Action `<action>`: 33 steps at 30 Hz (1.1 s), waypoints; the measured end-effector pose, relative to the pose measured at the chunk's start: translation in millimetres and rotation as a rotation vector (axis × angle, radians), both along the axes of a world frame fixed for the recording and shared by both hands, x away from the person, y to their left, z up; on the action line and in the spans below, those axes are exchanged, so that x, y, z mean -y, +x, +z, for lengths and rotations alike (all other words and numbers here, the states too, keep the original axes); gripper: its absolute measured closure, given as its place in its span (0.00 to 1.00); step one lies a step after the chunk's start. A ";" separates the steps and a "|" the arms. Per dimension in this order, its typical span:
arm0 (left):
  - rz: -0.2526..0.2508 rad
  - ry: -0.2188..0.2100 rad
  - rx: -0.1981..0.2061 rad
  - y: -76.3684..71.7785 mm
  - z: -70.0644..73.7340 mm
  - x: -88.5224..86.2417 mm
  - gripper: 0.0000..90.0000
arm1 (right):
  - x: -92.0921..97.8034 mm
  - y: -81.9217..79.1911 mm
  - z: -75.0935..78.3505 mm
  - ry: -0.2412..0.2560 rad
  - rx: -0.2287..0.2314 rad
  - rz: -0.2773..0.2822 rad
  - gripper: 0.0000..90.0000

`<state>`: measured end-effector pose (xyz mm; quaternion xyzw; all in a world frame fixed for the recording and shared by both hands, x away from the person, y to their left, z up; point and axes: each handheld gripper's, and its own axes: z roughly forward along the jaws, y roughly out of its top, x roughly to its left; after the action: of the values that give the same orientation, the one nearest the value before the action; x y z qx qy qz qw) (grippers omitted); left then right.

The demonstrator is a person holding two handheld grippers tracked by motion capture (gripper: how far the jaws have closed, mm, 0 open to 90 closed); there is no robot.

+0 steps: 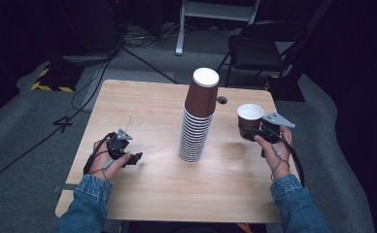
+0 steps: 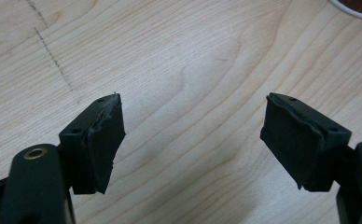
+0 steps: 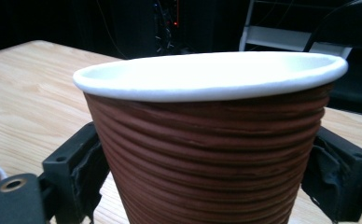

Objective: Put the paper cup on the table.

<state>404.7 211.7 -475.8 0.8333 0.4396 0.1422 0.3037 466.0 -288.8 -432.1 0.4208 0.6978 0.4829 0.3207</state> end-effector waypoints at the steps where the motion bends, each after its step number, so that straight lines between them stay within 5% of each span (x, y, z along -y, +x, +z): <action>1: 0.003 0.003 0.002 0.2 -0.6 -0.8 0.24 | 0.0 -0.1 -3.2 0.014 0.004 0.001 0.13; 6: 0.014 0.010 -0.012 2.4 -7.5 -4.7 0.24 | -0.2 1.0 -16.6 0.007 -0.019 0.003 0.13; 16: 0.010 0.017 -0.009 4.9 -15.2 -7.6 0.23 | -5.1 0.5 -40.9 0.051 0.004 0.028 0.13; 33: 0.001 0.007 0.002 6.6 -20.7 -8.5 0.19 | -3.6 -0.5 -50.6 0.062 -0.053 0.037 0.12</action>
<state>411.3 220.2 -496.6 0.8340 0.4391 0.1448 0.3010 465.5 -285.2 -482.7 0.4301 0.6985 0.4988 0.2799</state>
